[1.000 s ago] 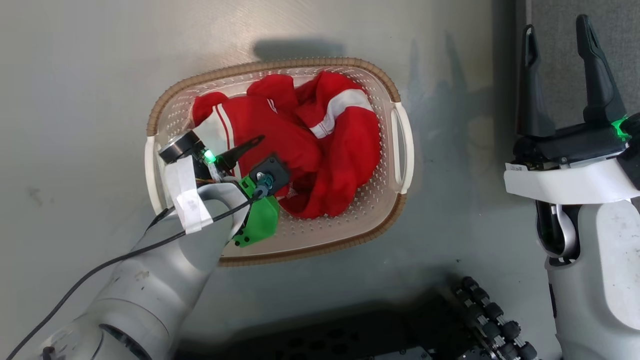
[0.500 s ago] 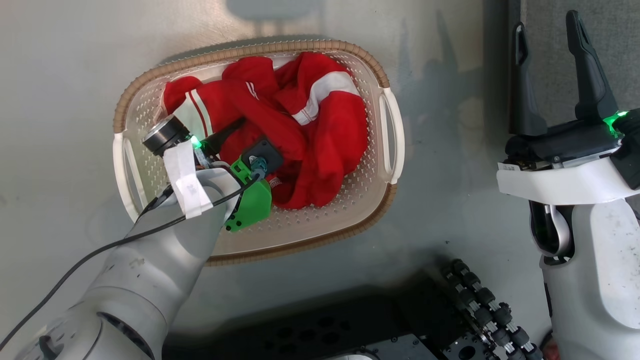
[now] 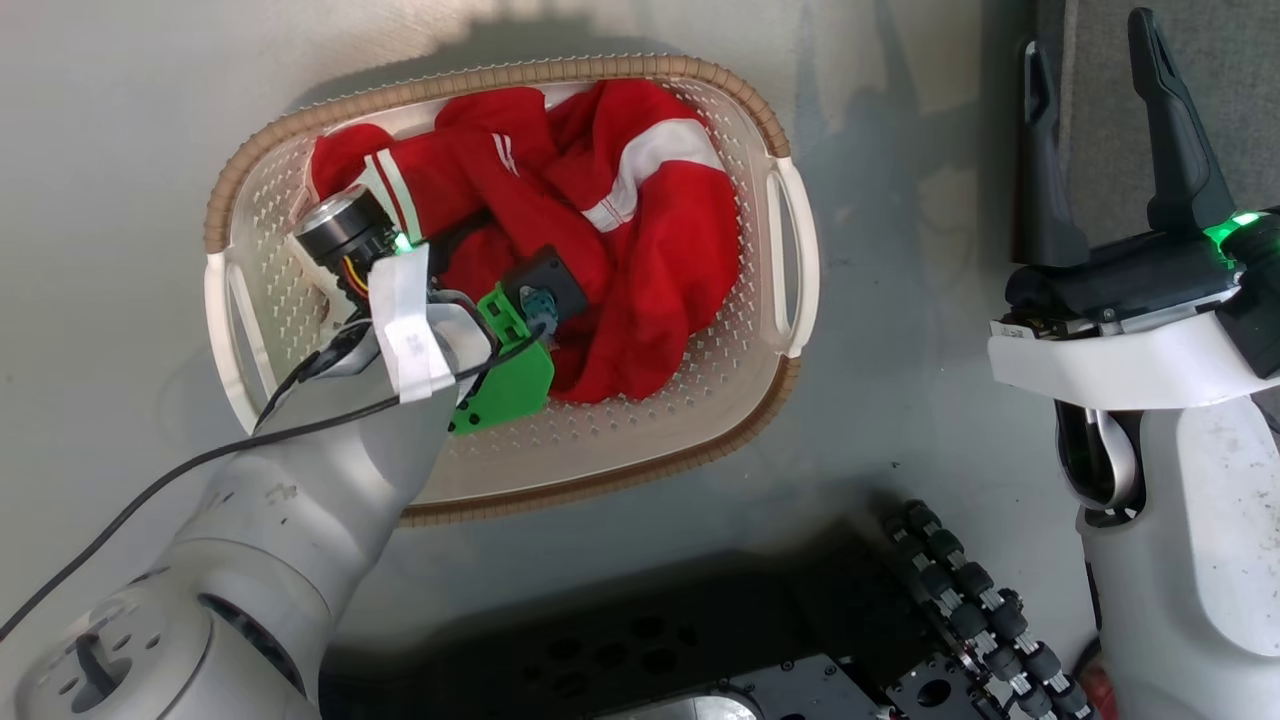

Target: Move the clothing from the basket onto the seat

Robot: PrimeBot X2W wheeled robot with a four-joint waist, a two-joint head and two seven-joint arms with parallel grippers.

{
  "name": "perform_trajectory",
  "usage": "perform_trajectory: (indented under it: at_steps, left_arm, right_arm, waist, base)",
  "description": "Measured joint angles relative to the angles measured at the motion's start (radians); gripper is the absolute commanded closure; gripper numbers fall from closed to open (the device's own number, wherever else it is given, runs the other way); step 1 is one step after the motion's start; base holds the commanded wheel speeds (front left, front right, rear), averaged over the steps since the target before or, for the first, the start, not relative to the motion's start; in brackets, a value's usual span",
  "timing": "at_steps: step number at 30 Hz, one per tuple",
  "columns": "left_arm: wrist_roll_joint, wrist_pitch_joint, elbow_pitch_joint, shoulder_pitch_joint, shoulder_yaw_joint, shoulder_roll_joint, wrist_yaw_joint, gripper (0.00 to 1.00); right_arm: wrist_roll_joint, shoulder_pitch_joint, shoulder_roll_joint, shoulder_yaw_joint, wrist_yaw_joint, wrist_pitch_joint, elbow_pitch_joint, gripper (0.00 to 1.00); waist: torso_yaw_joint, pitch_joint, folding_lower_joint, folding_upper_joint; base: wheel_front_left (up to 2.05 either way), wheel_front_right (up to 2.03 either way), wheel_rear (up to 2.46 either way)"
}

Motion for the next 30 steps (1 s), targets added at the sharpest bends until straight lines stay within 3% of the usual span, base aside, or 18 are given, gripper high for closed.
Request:
perform_trajectory:
  at_steps: [7, 8, 9, 10, 20, 30]
  left_arm:
    - [-0.022, 0.096, 0.014, -0.007, -0.004, -0.001, -0.026, 0.00]
    - [-0.024, 0.105, 0.015, -0.008, -0.008, -0.001, -0.029, 0.53]
    - [-0.024, 0.111, 0.016, -0.008, -0.013, -0.001, -0.029, 0.73]
    - [-0.023, 0.117, 0.017, -0.008, -0.018, -0.002, -0.029, 1.00]
    - [-0.031, 0.123, 0.024, -0.008, -0.029, 0.000, -0.022, 1.00]
    - [-0.089, -0.031, 0.026, 0.037, 0.005, 0.002, 0.025, 1.00]
  right_arm:
    - [-0.007, 0.000, 0.000, 0.001, 0.000, 0.000, -0.012, 0.00]
    - [-0.008, 0.000, 0.000, 0.001, 0.000, 0.000, -0.014, 0.00]
    - [-0.008, -0.001, 0.000, 0.001, 0.000, 0.000, -0.015, 0.00]
    - [-0.009, -0.002, 0.000, 0.001, 0.000, 0.000, -0.015, 0.00]
    - [-0.014, -0.011, -0.002, 0.009, 0.000, 0.000, -0.015, 0.00]
    - [0.002, -0.016, -0.001, 0.023, 0.000, 0.000, 0.017, 0.00]
  waist:
    - [0.002, 0.019, 0.0000, 0.0000]
    - [0.003, 0.021, 0.0000, 0.0000]
    - [0.004, 0.023, 0.0000, 0.0000]
    - [0.005, 0.025, 0.0000, 0.0000]
    - [0.018, 0.021, 0.0000, 0.0000]
    - [0.024, -0.056, 0.0000, 0.0000]
  base:
    - [0.00, 0.00, 0.00]
    - [0.00, 0.00, 0.00]
    - [0.00, 0.00, 0.00]
    - [0.00, 0.00, 0.00]
    - [0.00, 0.00, 0.00]
    - [0.00, 0.00, 0.00]
